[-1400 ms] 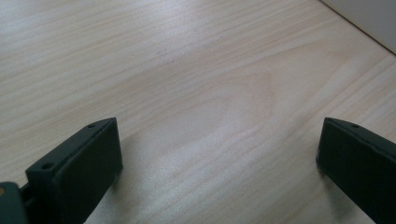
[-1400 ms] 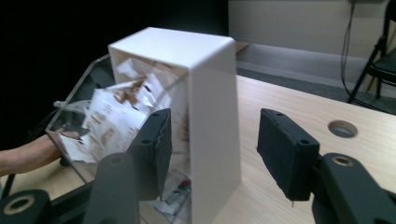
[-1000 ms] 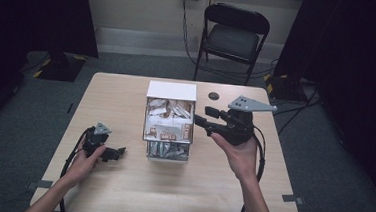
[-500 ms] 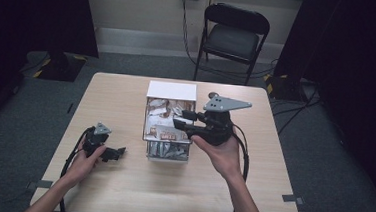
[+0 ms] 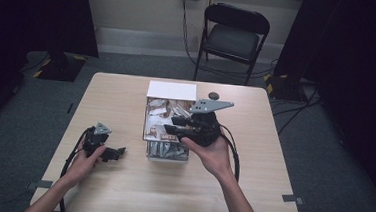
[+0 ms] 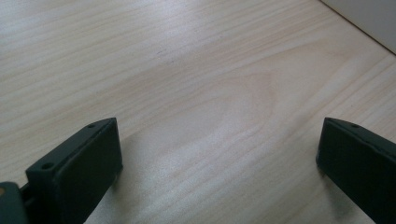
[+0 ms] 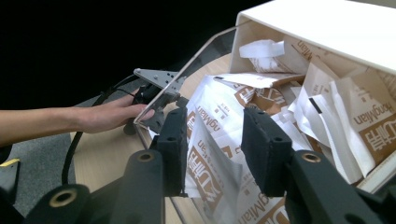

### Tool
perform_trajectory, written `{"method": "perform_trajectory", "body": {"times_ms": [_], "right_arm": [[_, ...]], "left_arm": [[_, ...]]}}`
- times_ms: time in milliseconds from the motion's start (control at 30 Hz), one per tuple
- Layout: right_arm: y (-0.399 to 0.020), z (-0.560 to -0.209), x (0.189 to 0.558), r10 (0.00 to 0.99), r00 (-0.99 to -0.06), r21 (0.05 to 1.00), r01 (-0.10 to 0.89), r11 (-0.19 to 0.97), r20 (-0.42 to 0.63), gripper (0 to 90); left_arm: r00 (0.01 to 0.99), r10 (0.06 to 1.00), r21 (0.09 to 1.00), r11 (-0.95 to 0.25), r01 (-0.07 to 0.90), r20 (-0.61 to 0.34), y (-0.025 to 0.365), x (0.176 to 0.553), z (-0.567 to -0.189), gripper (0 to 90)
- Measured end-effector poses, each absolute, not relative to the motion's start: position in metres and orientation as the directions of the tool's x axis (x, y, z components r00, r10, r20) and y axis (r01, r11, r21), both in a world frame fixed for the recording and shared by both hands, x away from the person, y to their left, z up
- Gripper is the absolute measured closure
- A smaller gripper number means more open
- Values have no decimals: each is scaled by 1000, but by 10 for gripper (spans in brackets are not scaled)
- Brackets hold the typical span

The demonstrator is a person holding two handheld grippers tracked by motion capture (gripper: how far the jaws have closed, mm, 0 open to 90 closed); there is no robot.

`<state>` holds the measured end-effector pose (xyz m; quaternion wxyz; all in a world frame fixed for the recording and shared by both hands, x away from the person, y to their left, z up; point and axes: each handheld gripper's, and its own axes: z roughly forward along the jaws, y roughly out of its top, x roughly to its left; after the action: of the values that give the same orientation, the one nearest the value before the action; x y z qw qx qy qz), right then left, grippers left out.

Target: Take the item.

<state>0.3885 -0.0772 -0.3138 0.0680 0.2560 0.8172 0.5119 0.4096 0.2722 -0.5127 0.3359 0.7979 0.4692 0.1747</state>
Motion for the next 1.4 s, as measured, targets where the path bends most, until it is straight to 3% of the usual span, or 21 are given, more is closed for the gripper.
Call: {"method": "perform_trajectory", "body": {"times_ms": [367, 1033, 1400], "right_arm": [[-71, -319, 388, 460, -875, 852, 351, 388, 150, 685], [-74, -325, 388, 431, -884, 835, 369, 407, 180, 891], [-74, -327, 389, 450, -877, 823, 377, 424, 170, 876]], "left_arm": [[499, 866, 700, -335, 631, -36, 272, 410, -513, 0], [499, 866, 700, -334, 631, -36, 272, 410, -513, 0], [499, 866, 700, -335, 631, -36, 272, 410, -513, 0]]}}
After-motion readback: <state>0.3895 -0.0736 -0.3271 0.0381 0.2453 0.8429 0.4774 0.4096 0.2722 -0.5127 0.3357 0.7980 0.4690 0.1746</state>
